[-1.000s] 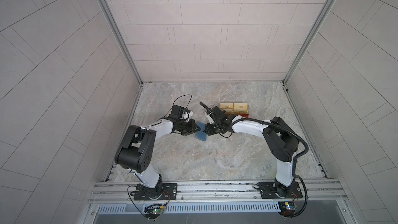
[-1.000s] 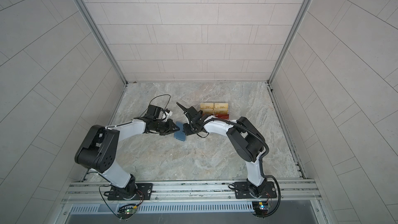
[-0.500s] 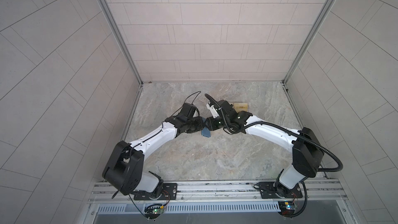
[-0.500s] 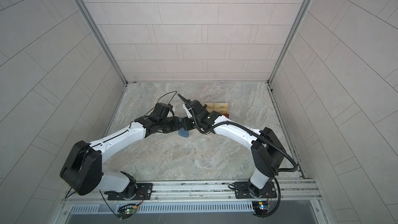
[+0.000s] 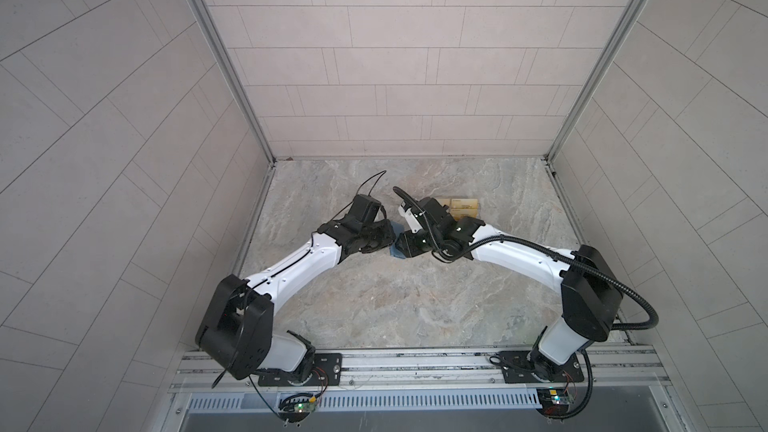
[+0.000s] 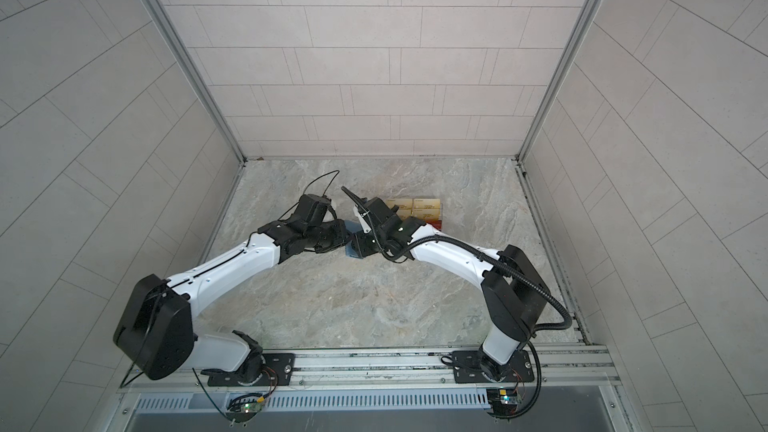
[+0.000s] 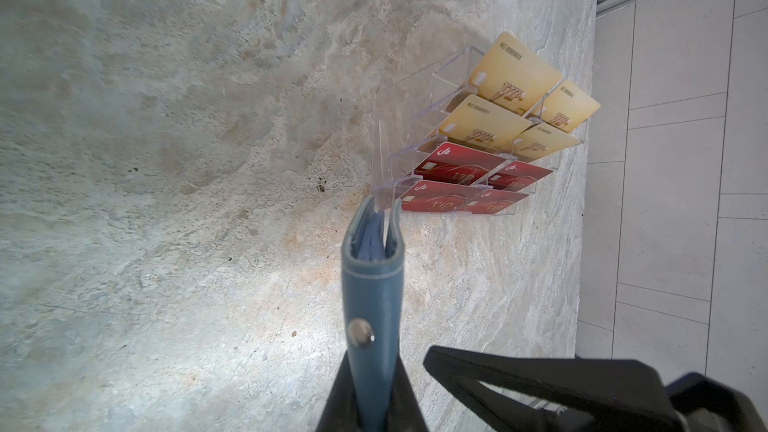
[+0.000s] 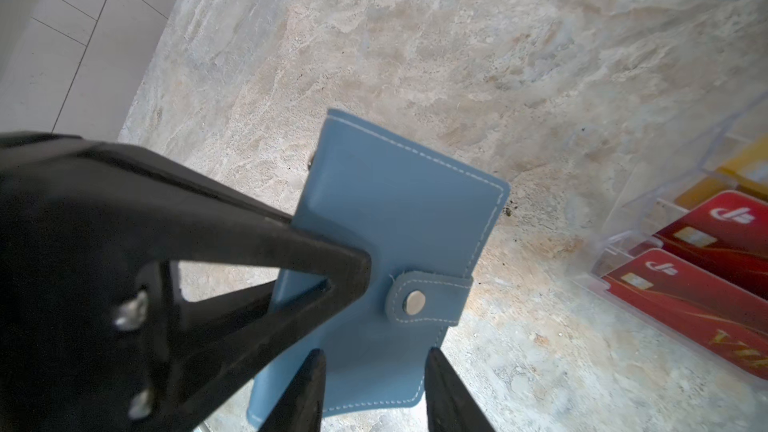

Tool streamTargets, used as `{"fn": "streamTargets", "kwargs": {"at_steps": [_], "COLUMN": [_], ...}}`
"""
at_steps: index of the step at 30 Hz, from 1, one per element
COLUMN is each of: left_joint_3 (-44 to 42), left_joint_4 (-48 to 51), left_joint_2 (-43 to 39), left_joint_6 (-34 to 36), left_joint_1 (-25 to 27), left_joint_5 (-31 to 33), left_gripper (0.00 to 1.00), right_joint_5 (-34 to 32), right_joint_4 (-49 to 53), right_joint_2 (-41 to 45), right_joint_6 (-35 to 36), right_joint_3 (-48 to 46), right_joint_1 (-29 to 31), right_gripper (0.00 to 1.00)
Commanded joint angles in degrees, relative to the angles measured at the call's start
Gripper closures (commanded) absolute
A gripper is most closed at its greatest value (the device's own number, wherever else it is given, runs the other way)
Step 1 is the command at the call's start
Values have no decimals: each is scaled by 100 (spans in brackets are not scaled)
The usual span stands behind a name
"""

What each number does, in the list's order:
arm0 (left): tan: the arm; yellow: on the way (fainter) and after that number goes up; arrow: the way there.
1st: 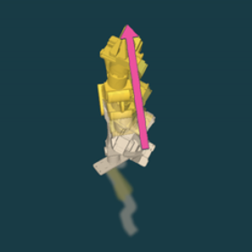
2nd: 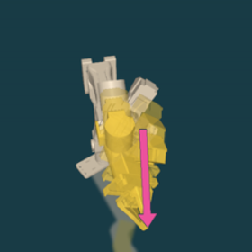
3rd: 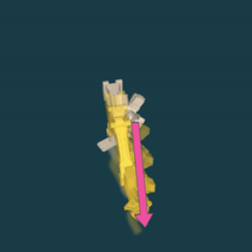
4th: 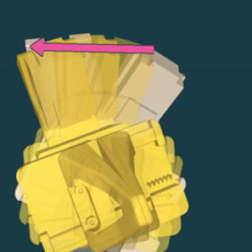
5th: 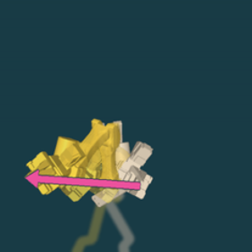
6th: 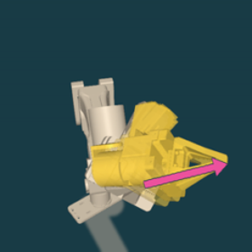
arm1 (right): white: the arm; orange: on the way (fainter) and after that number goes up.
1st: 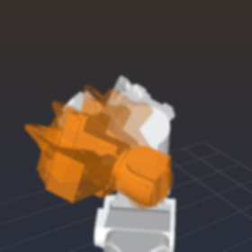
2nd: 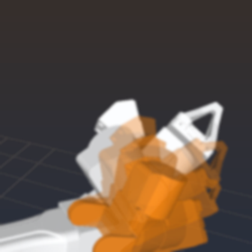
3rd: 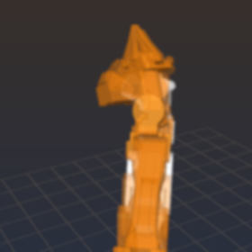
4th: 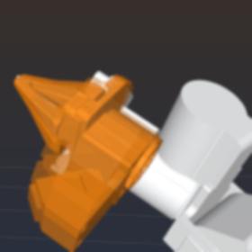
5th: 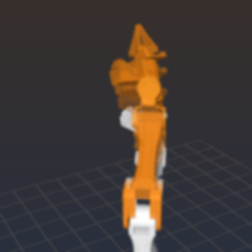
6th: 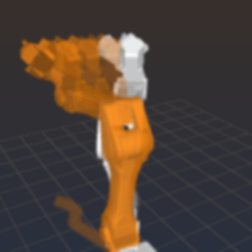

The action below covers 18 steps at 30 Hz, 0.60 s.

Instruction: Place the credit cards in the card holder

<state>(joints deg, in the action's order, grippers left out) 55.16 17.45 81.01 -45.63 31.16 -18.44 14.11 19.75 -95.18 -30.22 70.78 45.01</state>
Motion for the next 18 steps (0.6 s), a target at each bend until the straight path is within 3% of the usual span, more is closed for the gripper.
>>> {"fn": "streamTargets", "kwargs": {"at_steps": [1,18], "left_joint_3": [208,227], "left_joint_4": [-56,-142], "left_joint_2": [-15,36], "left_joint_6": [18,238], "left_joint_1": [64,127], "left_joint_5": [-192,-717], "left_gripper": [100,99], "right_joint_5": [-256,-904], "right_joint_4": [70,-149], "right_joint_2": [-125,-117], "right_joint_6": [116,200], "right_joint_3": [68,18], "right_joint_1": [38,60], "right_gripper": [57,65]}}
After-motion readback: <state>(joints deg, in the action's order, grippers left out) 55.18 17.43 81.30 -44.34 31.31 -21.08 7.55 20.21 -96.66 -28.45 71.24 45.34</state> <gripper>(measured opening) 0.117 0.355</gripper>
